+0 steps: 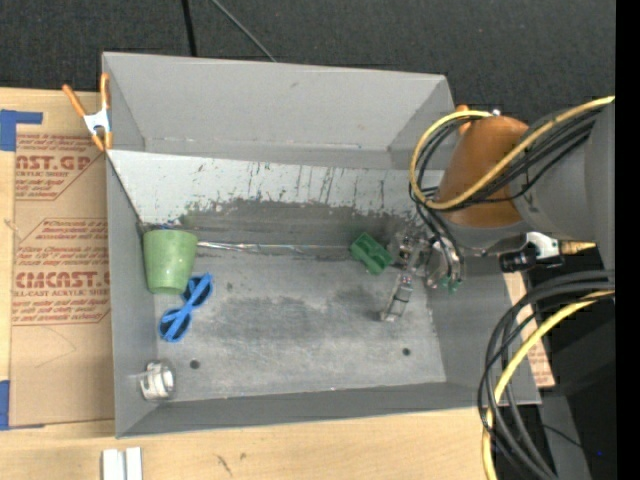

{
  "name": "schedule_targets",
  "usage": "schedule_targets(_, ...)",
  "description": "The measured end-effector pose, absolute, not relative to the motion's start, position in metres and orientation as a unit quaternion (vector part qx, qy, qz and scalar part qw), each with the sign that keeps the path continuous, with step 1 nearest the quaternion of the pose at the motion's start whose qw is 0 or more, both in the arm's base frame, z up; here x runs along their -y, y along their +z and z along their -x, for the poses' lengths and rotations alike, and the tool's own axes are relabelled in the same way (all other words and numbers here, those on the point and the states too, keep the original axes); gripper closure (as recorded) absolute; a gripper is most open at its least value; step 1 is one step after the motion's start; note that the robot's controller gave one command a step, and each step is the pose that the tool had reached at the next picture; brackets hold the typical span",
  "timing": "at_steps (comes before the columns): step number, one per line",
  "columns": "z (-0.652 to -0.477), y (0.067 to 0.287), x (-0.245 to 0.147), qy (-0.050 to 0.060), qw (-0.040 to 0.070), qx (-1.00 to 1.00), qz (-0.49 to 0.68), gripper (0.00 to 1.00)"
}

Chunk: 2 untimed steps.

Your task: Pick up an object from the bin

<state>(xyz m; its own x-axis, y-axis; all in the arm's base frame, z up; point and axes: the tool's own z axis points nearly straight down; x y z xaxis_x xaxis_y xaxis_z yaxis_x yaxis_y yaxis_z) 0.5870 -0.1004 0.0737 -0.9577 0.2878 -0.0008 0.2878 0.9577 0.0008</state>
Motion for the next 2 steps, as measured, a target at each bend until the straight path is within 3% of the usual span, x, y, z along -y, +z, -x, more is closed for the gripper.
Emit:
schedule_targets(1, -0.5913, 0.0698, 0.0738, 0.001, 0.001, -0.987, -0.162, 0.0)
schedule_targets(2, -0.5914, 0.0702, 0.0752, 0.0, 0.001, -0.987, -0.163, 1.0)
